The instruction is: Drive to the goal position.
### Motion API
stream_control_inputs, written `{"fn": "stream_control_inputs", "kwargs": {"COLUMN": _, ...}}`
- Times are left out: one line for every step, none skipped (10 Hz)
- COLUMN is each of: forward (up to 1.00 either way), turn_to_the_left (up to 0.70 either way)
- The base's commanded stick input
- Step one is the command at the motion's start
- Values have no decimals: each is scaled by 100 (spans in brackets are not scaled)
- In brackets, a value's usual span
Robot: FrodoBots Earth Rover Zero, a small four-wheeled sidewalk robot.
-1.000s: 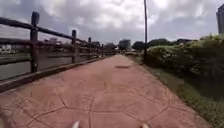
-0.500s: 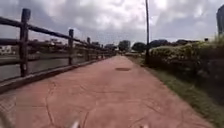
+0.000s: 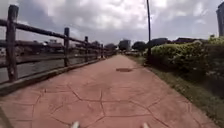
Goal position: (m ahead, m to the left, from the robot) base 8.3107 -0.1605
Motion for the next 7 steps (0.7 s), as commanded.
{"fn": "stream_control_inputs", "kwargs": {"forward": 66, "turn_to_the_left": 2}}
{"fn": "stream_control_inputs", "kwargs": {"forward": 66, "turn_to_the_left": 0}}
{"fn": "stream_control_inputs", "kwargs": {"forward": 66, "turn_to_the_left": 0}}
{"fn": "stream_control_inputs", "kwargs": {"forward": 66, "turn_to_the_left": 0}}
{"fn": "stream_control_inputs", "kwargs": {"forward": 66, "turn_to_the_left": 0}}
{"fn": "stream_control_inputs", "kwargs": {"forward": 67, "turn_to_the_left": 0}}
{"fn": "stream_control_inputs", "kwargs": {"forward": 67, "turn_to_the_left": 0}}
